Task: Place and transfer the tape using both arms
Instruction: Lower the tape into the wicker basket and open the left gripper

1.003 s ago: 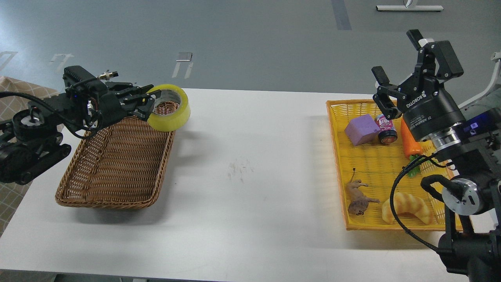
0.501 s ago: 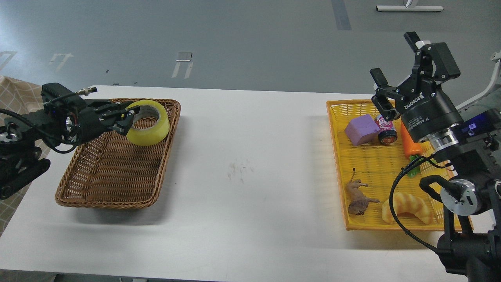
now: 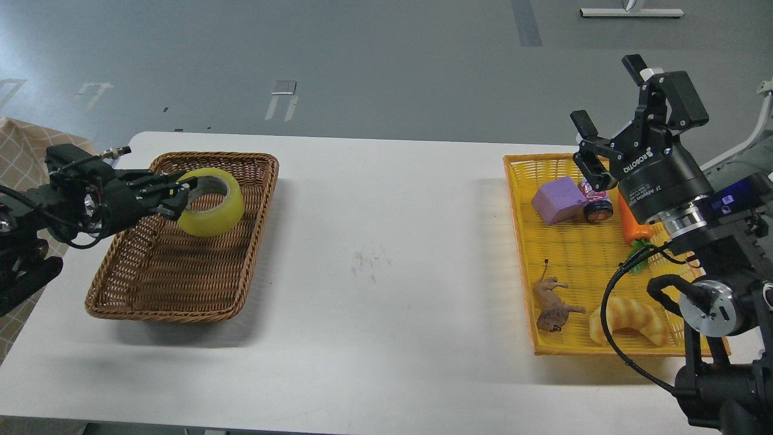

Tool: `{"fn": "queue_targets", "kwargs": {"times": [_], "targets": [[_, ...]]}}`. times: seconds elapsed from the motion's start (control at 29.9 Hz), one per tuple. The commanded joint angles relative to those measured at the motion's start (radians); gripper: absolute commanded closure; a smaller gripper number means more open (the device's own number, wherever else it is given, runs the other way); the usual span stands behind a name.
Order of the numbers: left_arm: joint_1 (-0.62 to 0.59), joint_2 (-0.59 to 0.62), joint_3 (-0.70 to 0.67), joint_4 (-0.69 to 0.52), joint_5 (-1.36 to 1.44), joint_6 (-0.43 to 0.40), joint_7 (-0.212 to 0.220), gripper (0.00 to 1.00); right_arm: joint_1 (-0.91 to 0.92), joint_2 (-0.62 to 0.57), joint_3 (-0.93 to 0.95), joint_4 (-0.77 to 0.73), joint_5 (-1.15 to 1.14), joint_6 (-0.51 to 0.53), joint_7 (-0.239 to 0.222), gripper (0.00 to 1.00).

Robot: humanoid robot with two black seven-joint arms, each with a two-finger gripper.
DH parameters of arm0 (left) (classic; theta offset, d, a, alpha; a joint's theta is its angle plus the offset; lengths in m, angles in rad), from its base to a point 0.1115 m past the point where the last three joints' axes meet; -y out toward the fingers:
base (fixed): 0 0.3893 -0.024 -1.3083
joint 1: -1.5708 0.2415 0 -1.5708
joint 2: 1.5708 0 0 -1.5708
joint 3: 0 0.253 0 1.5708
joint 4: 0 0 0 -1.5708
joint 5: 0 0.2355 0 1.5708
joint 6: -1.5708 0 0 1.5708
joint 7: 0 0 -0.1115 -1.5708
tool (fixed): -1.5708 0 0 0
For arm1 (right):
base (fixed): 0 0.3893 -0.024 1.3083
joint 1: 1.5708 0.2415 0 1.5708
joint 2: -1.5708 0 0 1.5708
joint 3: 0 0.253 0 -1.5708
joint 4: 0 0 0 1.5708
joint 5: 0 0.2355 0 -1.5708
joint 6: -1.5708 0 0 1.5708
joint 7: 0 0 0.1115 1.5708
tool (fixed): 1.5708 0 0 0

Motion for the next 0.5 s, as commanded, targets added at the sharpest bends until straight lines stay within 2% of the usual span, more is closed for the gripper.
{"fn": "queue_targets", "kwargs": {"times": [0.0, 0.07, 0.13, 0.17, 0.2, 0.27, 0.3, 0.47], "targets": [[0.022, 0.003, 0.001, 0.016, -0.009, 0.0, 0.0, 0.72, 0.0, 0.0, -0.002, 0.0, 0.002, 0.0, -0.001, 0.0], [0.028, 0.003, -0.001, 0.028, -0.011, 0.0, 0.0, 0.71, 0.0, 0.0, -0.002, 0.0, 0.002, 0.0, -0.001, 0.0], [0.028, 0.0, -0.001, 0.041, -0.011, -0.001, 0.0, 0.64, 0.0, 0.0, -0.002, 0.0, 0.002, 0.0, -0.001, 0.0], [0.029, 0.0, -0.001, 0.042, -0.011, 0.0, 0.0, 0.54, 0.0, 0.0, -0.002, 0.0, 0.002, 0.0, -0.001, 0.0], [0.029, 0.0, -0.001, 0.042, -0.011, 0.0, 0.0, 0.39, 0.0, 0.0, -0.002, 0.0, 0.002, 0.0, -0.001, 0.0], [0.029, 0.001, -0.001, 0.044, -0.012, 0.0, 0.0, 0.2, 0.0, 0.0, -0.002, 0.0, 0.0, 0.0, -0.001, 0.0], [0.029, 0.003, -0.001, 0.044, -0.012, 0.0, 0.0, 0.05, 0.0, 0.0, -0.002, 0.0, 0.002, 0.0, -0.001, 0.0], [0.028, 0.0, -0.002, 0.044, -0.055, 0.0, 0.0, 0.02, -0.009, 0.0, -0.004, 0.002, 0.002, 0.003, -0.001, 0.0]]}}
